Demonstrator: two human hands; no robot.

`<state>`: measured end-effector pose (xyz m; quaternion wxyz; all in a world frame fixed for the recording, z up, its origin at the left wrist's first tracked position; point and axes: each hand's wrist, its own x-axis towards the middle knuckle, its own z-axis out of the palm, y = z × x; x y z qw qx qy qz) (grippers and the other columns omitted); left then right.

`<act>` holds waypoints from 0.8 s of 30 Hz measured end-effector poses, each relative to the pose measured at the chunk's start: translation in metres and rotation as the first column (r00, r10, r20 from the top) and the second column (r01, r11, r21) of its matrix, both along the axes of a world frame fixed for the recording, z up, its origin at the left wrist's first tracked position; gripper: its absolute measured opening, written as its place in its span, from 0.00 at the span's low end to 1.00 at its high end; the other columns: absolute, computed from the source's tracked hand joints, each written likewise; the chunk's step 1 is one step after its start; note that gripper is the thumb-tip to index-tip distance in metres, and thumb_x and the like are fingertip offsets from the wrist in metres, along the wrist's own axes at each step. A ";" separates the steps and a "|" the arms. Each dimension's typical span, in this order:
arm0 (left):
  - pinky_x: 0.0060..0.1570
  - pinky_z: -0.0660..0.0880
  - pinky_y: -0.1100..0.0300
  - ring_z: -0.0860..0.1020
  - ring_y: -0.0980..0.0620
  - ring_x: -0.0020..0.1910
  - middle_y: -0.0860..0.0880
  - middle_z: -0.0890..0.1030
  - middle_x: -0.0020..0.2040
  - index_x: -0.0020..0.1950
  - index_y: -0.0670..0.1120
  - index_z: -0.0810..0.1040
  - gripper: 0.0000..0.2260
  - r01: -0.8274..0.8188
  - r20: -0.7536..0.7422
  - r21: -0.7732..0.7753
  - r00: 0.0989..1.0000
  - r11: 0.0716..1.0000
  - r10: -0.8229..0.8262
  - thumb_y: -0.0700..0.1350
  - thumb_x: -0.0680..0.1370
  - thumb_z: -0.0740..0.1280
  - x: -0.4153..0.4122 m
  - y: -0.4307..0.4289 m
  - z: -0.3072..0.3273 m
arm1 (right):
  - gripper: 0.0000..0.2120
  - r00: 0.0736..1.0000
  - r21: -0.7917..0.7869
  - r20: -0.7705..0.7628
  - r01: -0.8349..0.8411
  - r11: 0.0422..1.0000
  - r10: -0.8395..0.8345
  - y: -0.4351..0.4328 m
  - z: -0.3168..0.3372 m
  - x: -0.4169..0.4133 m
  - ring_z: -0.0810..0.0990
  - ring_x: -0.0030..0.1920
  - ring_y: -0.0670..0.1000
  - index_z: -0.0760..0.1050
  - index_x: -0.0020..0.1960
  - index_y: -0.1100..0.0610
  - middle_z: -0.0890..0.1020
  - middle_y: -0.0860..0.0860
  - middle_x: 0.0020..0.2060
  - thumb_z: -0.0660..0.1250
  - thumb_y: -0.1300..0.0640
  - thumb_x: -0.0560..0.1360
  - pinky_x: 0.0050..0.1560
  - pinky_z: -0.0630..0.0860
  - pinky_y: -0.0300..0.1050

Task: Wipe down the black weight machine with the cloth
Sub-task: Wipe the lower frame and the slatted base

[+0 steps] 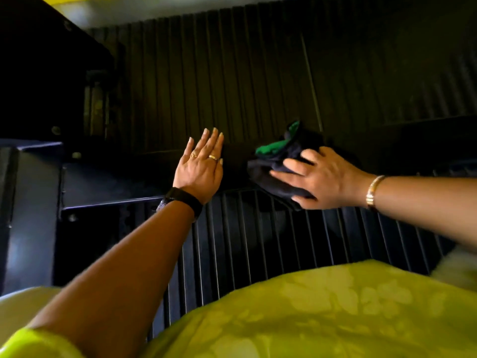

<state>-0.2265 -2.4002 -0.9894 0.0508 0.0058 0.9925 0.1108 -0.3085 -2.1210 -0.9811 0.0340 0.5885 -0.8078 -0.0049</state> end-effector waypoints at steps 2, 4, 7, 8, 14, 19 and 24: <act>0.75 0.45 0.50 0.53 0.47 0.78 0.44 0.59 0.78 0.78 0.42 0.58 0.29 -0.007 0.002 -0.004 1.000 1.000 0.007 0.52 0.78 0.44 0.000 0.002 -0.001 | 0.31 0.996 0.025 -0.004 0.091 0.996 -0.091 0.020 0.004 -0.009 0.72 0.45 0.61 0.74 0.68 0.54 0.75 0.55 0.57 0.58 0.40 0.71 0.36 0.72 0.52; 0.76 0.44 0.51 0.51 0.48 0.78 0.45 0.58 0.78 0.79 0.43 0.56 0.28 -0.011 0.004 -0.015 1.000 1.000 0.011 0.51 0.79 0.46 0.001 0.001 -0.001 | 0.32 0.956 0.057 -0.007 0.292 0.955 -0.292 0.020 0.011 -0.018 0.73 0.45 0.62 0.75 0.67 0.54 0.77 0.56 0.55 0.56 0.38 0.70 0.39 0.71 0.54; 0.75 0.44 0.52 0.51 0.50 0.78 0.46 0.58 0.78 0.79 0.43 0.57 0.27 -0.005 0.001 0.007 1.000 1.000 0.005 0.50 0.80 0.49 0.001 0.001 -0.001 | 0.33 0.898 0.096 0.003 0.437 0.894 -0.439 -0.003 0.015 -0.019 0.70 0.52 0.62 0.75 0.66 0.54 0.76 0.57 0.55 0.54 0.36 0.70 0.49 0.69 0.63; 0.75 0.43 0.52 0.50 0.50 0.78 0.46 0.57 0.78 0.79 0.43 0.56 0.27 -0.007 0.006 0.008 1.000 1.000 0.007 0.50 0.80 0.49 0.001 0.002 -0.001 | 0.33 0.908 0.096 0.017 0.415 0.905 -0.419 -0.010 0.015 -0.018 0.68 0.55 0.62 0.75 0.66 0.54 0.76 0.58 0.57 0.54 0.35 0.71 0.51 0.68 0.66; 0.75 0.42 0.49 0.50 0.48 0.77 0.44 0.57 0.78 0.78 0.41 0.56 0.28 -0.014 0.011 -0.001 1.000 1.000 0.014 0.50 0.79 0.48 -0.002 0.011 0.002 | 0.30 0.995 0.092 0.020 0.099 0.991 -0.101 0.018 0.009 -0.012 0.73 0.64 0.64 0.73 0.69 0.53 0.69 0.57 0.72 0.54 0.38 0.73 0.46 0.72 0.57; 0.75 0.41 0.52 0.48 0.49 0.78 0.44 0.55 0.79 0.79 0.42 0.54 0.26 0.075 -0.004 0.045 0.997 0.996 -0.074 0.48 0.81 0.49 -0.019 0.056 0.006 | 0.28 0.941 -0.001 0.003 0.339 0.941 -0.339 0.061 0.003 -0.023 0.74 0.55 0.61 0.74 0.68 0.49 0.76 0.52 0.66 0.58 0.38 0.72 0.46 0.71 0.55; 0.75 0.44 0.52 0.50 0.44 0.78 0.41 0.56 0.78 0.78 0.39 0.55 0.25 -0.101 -0.001 0.232 0.995 0.968 0.104 0.45 0.81 0.51 -0.037 0.085 -0.002 | 0.30 0.867 -0.006 0.040 0.497 0.868 -0.496 0.015 0.010 -0.016 0.74 0.57 0.63 0.74 0.67 0.51 0.75 0.51 0.66 0.57 0.38 0.71 0.48 0.69 0.56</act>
